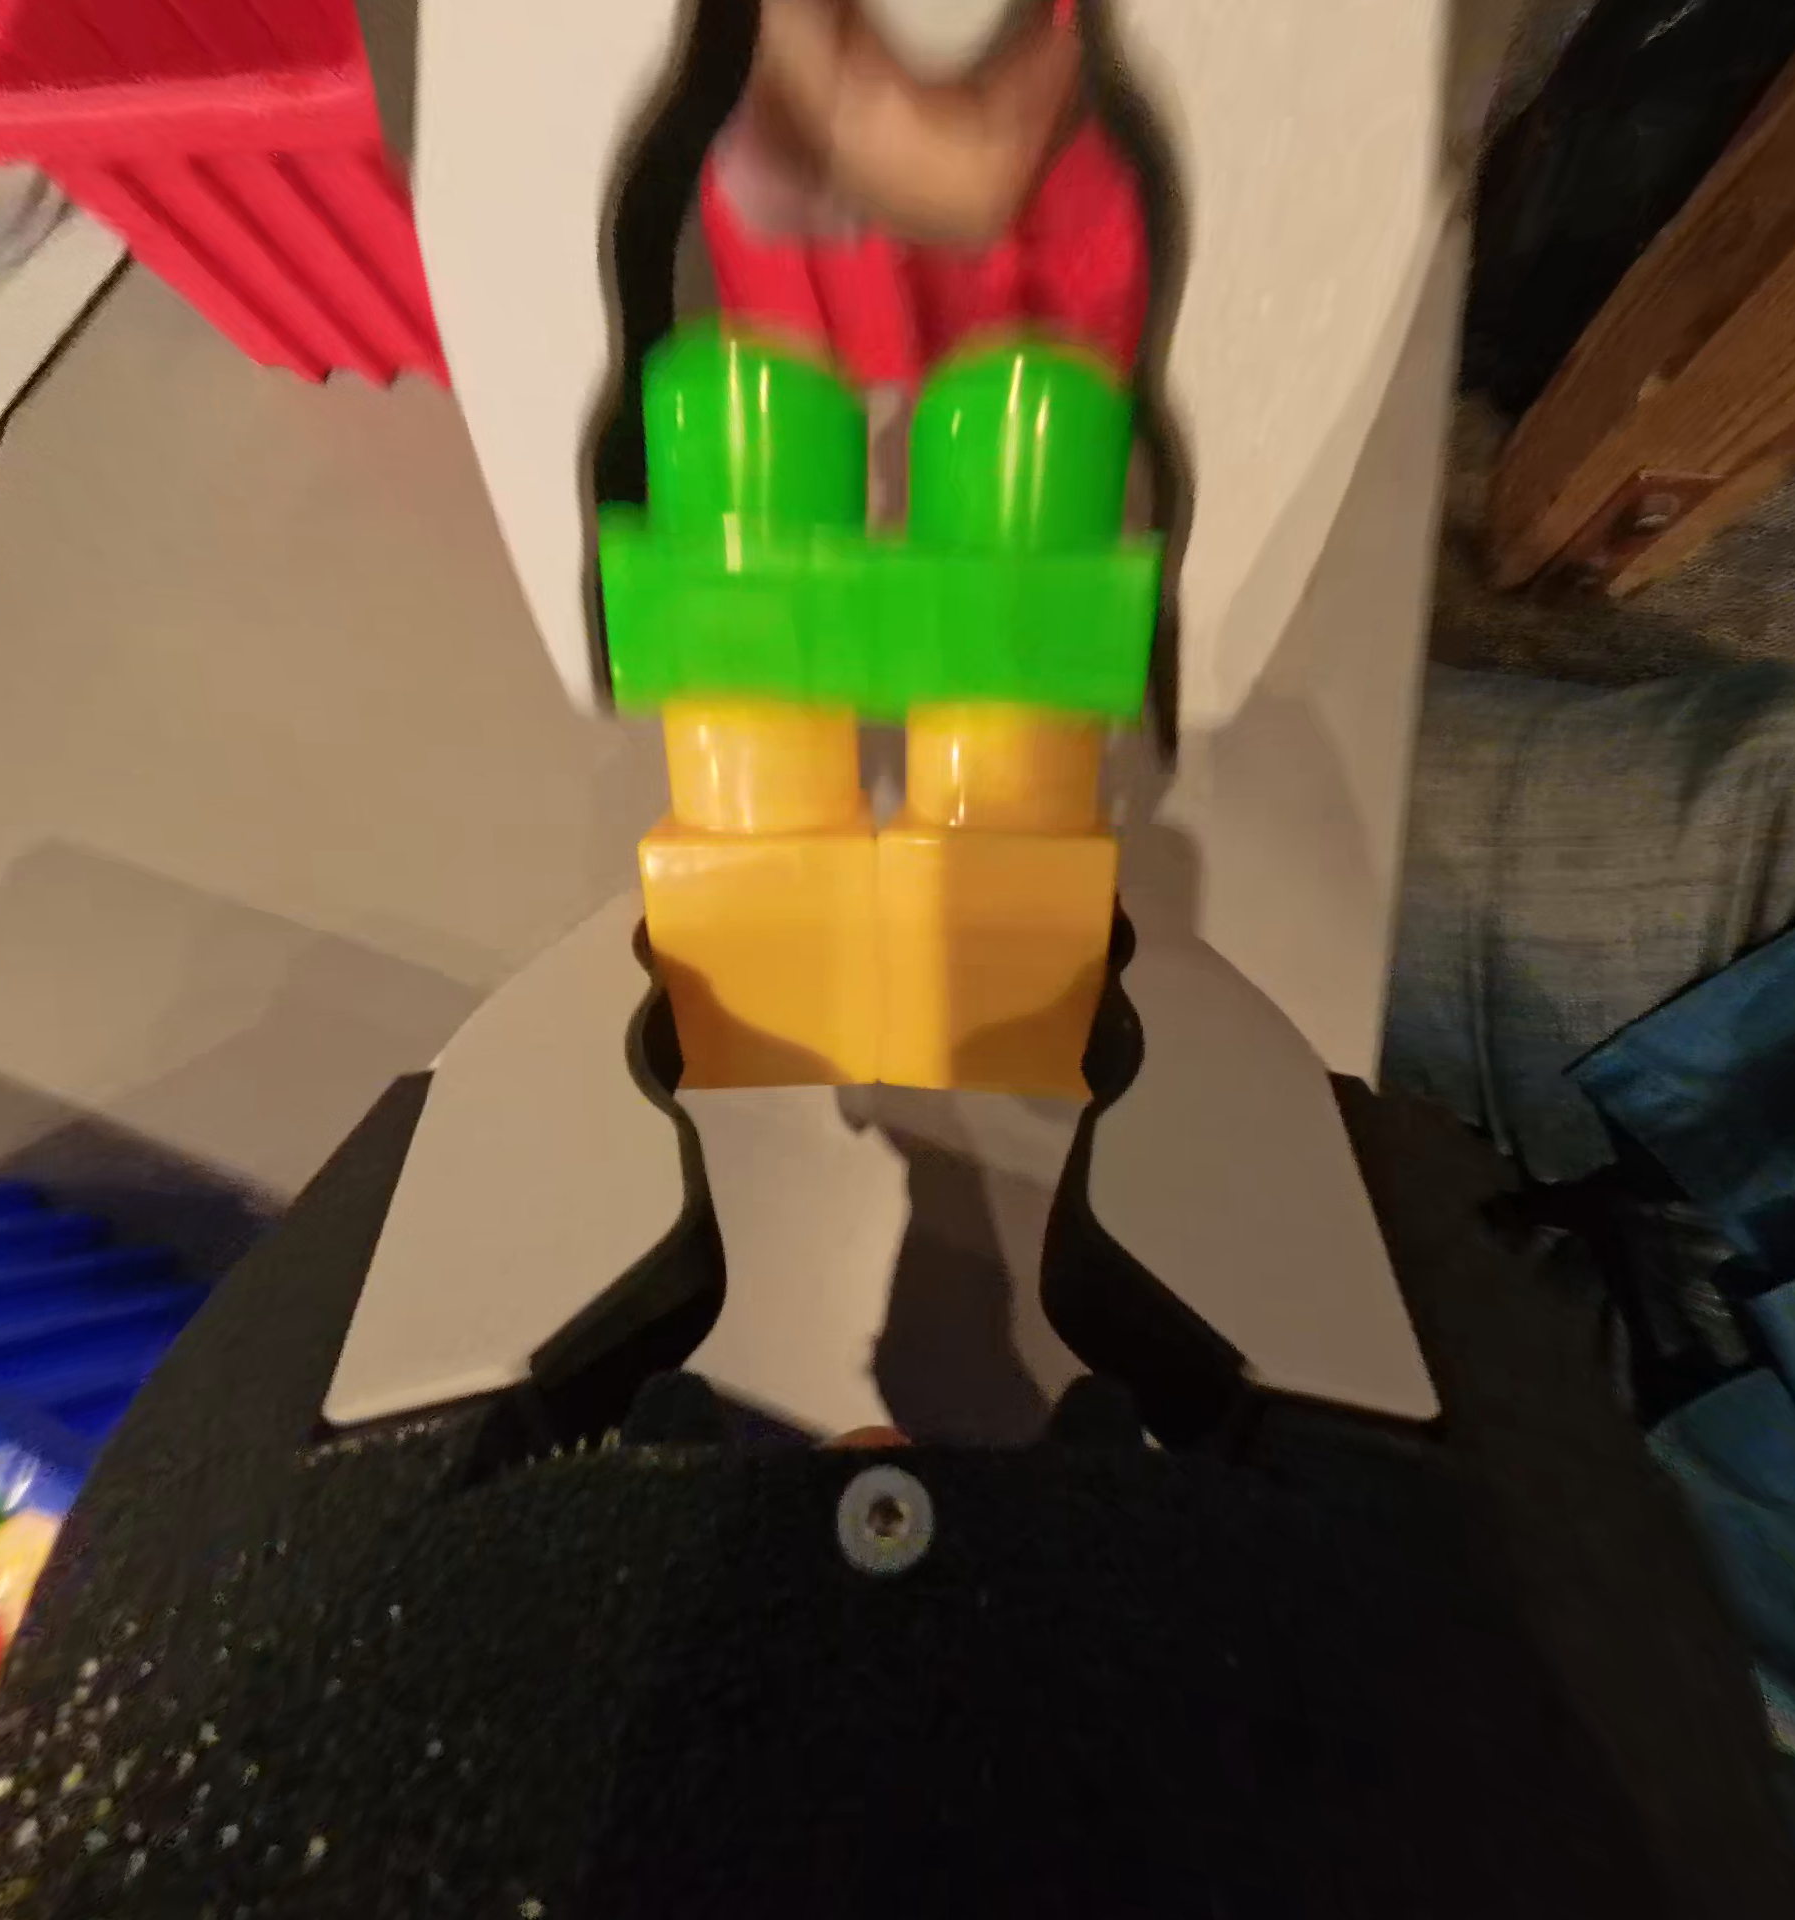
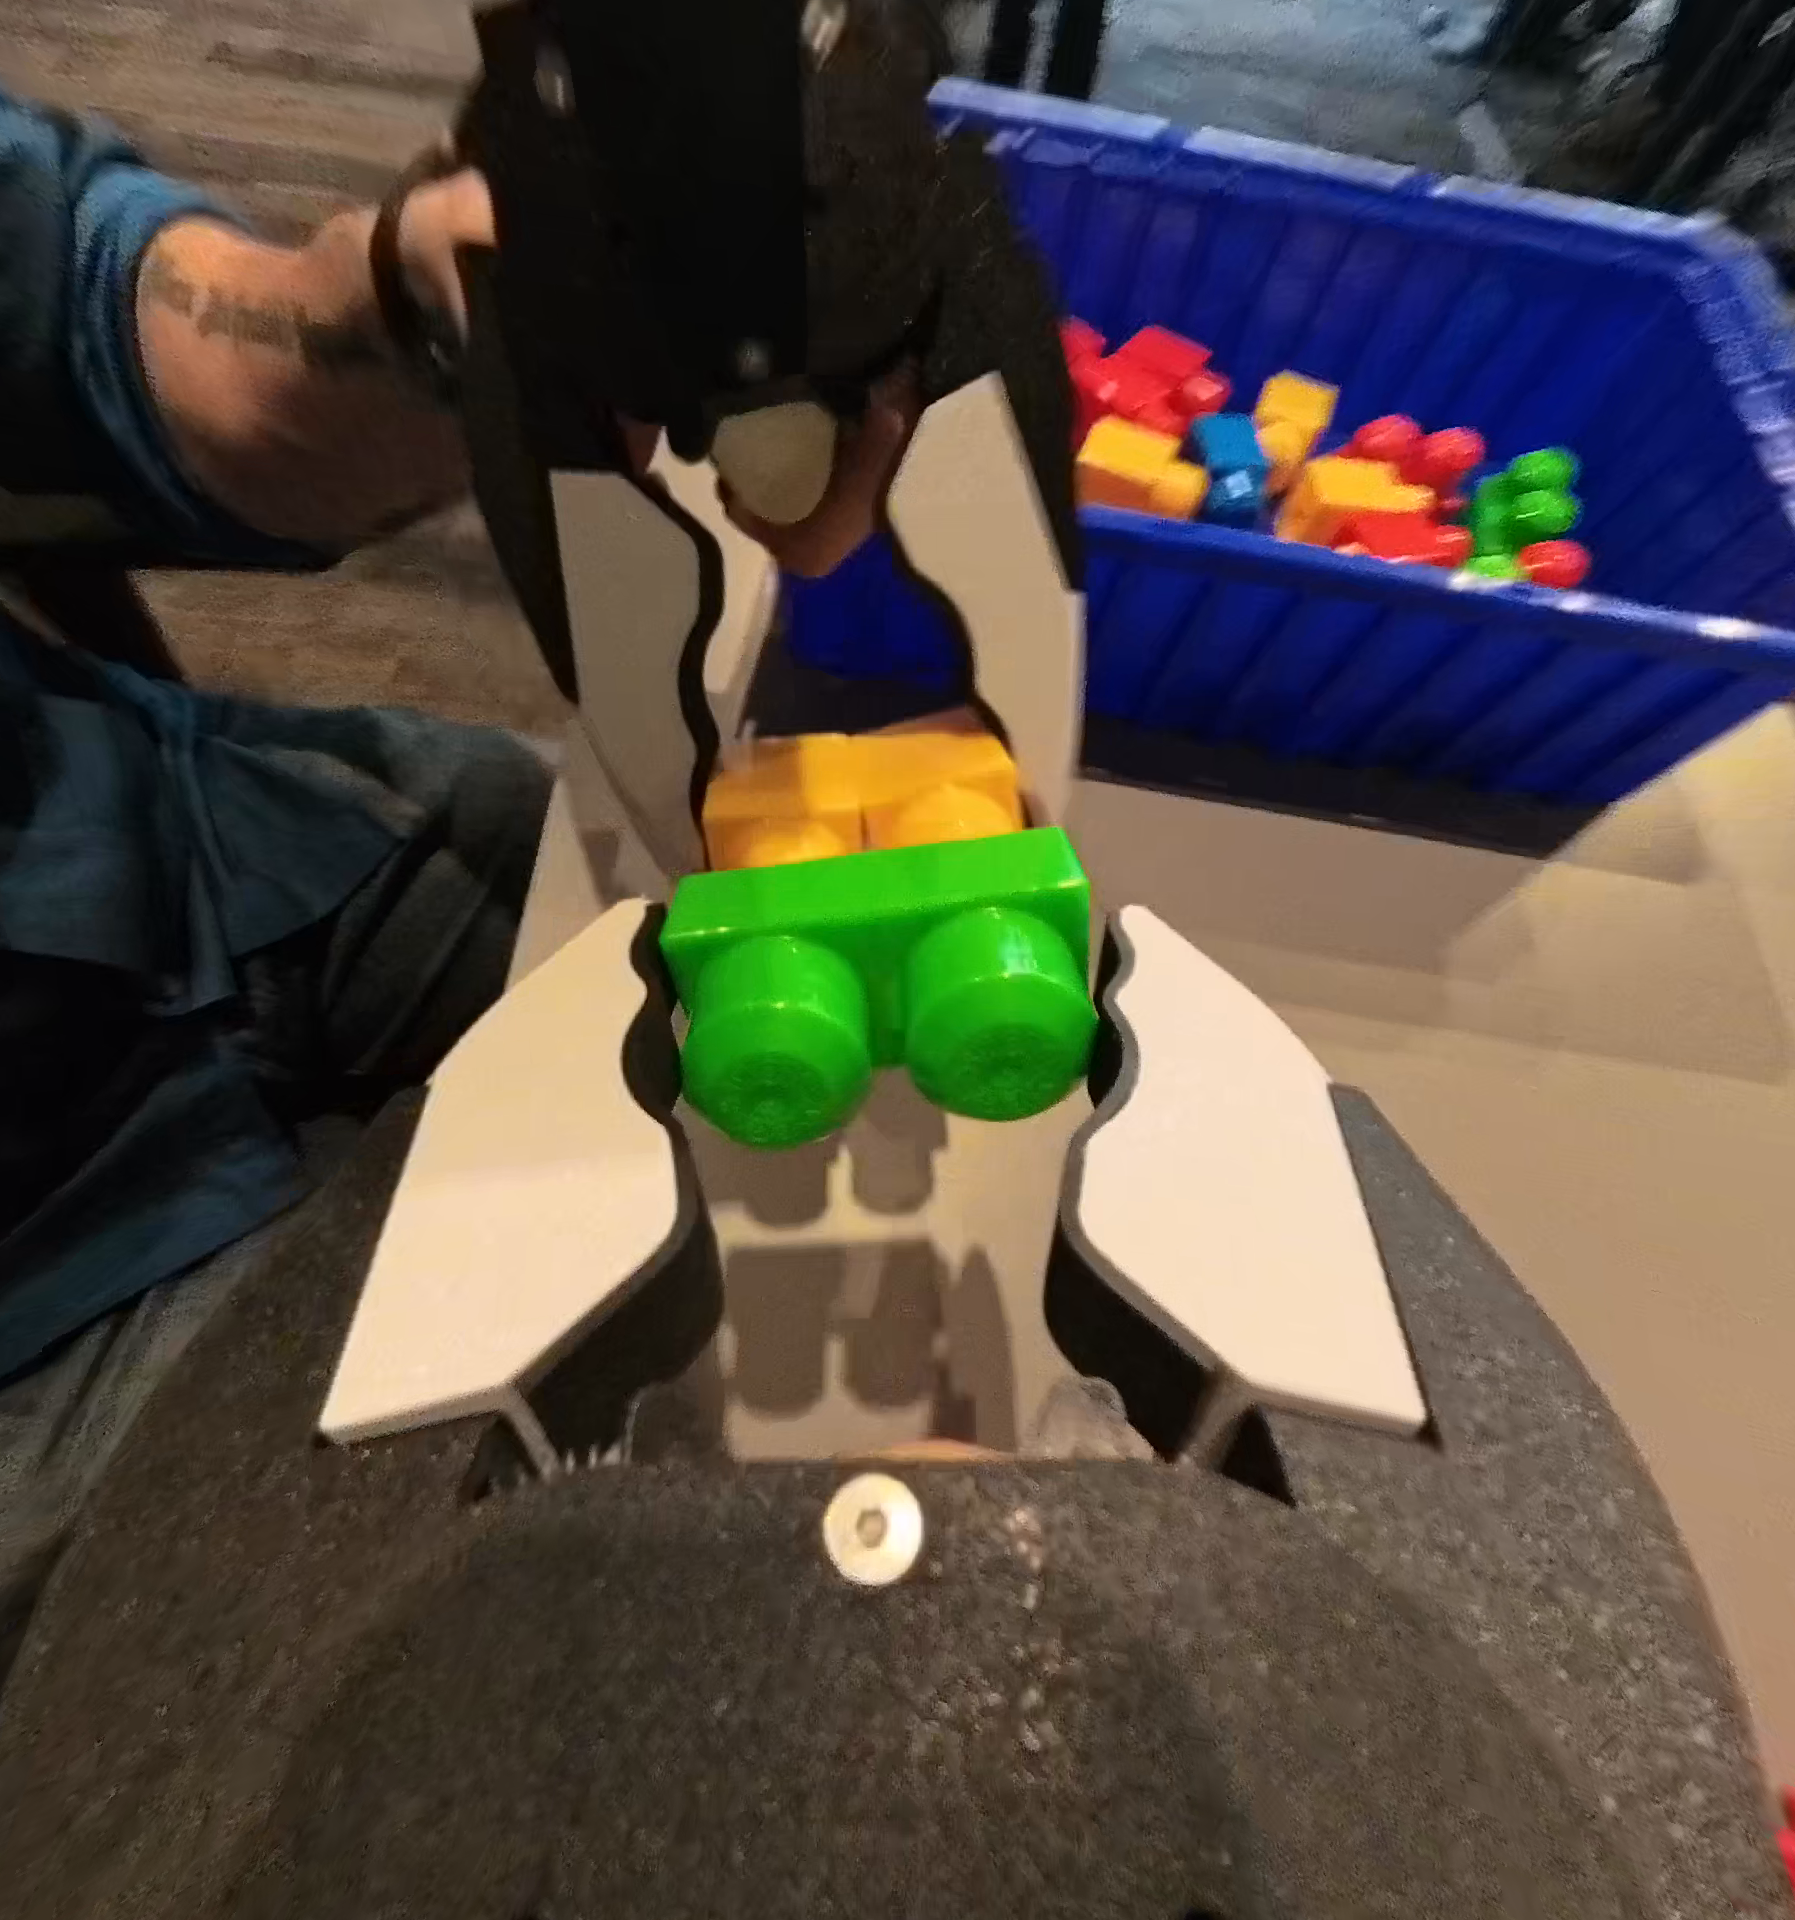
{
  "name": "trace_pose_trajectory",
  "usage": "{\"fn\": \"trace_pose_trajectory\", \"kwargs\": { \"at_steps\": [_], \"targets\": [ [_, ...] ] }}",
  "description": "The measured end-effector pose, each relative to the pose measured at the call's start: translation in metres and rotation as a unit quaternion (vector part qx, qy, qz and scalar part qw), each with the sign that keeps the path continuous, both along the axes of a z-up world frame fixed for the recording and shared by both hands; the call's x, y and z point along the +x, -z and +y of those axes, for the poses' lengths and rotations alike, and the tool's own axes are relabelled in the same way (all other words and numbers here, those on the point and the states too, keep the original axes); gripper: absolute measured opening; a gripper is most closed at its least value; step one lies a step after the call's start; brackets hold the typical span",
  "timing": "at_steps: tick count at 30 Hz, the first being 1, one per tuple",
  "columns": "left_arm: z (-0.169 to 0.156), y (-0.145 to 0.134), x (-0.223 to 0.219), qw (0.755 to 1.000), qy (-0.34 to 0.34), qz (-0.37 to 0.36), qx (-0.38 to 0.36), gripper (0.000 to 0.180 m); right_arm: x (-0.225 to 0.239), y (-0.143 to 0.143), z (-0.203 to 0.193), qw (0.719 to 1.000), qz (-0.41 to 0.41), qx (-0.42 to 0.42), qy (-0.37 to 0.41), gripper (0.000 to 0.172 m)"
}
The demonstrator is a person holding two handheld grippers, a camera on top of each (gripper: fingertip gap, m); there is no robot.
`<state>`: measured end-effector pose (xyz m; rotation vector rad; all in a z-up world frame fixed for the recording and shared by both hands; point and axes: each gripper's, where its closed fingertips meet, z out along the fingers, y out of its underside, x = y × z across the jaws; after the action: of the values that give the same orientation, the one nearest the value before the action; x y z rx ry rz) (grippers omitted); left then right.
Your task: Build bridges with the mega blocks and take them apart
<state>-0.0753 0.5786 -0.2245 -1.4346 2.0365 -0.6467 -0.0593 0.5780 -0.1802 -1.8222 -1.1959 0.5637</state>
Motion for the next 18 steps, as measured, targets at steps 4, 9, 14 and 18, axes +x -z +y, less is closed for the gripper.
{"fn": "trace_pose_trajectory", "kwargs": {
  "at_steps": [4, 9, 14, 18],
  "targets": [
    [0.017, -0.012, -0.012, 0.999, -0.020, -0.016, -0.033, 0.077, 0.047, -0.028, 0.002, 0.998, 0.045, 0.000, 0.044, 0.078],
    [0.014, 0.015, -0.006, 0.998, -0.036, 0.056, -0.015, 0.077, 0.063, 0.012, 0.018, 0.992, -0.086, -0.042, 0.080, 0.078],
    [0.011, 0.055, -0.011, 0.984, -0.022, 0.176, 0.020, 0.077, 0.085, 0.075, 0.052, 0.953, -0.204, -0.194, 0.110, 0.079],
    [0.009, 0.078, -0.010, 0.973, 0.015, 0.223, 0.053, 0.077, 0.084, 0.111, 0.073, 0.921, -0.282, -0.245, 0.114, 0.079]
  ]
}}
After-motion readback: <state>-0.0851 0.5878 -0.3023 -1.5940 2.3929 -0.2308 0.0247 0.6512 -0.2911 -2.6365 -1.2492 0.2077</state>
